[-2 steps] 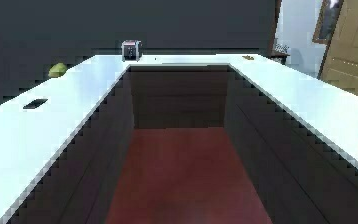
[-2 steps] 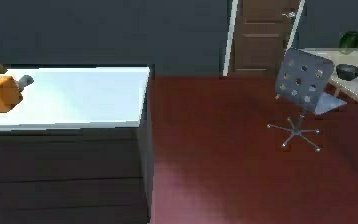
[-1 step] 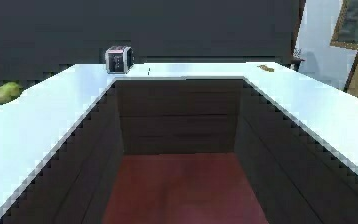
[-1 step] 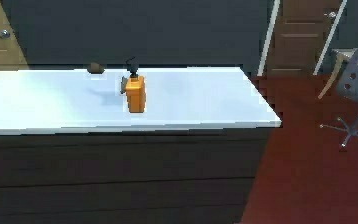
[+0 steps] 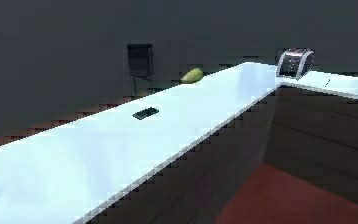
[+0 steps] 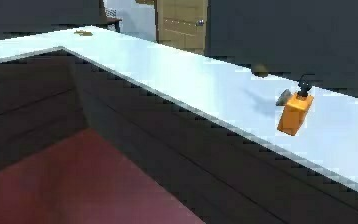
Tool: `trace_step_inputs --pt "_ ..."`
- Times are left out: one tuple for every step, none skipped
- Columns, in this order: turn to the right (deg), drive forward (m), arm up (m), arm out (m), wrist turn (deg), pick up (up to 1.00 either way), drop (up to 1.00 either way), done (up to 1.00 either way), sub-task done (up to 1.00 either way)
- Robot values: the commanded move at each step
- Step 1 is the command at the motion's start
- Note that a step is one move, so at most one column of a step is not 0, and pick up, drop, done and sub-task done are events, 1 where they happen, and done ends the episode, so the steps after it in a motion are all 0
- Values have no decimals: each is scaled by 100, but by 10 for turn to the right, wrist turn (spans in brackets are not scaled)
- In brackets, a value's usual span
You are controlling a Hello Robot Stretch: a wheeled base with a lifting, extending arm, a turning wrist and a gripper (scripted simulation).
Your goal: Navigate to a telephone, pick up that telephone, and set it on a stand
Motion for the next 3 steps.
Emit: trace_step_inputs --pt "-450 0 0 0 0 0 0 0 0" --pt "-450 0 0 0 0 0 0 0 0" --pt "-90 0 0 0 0 0 0 0 0"
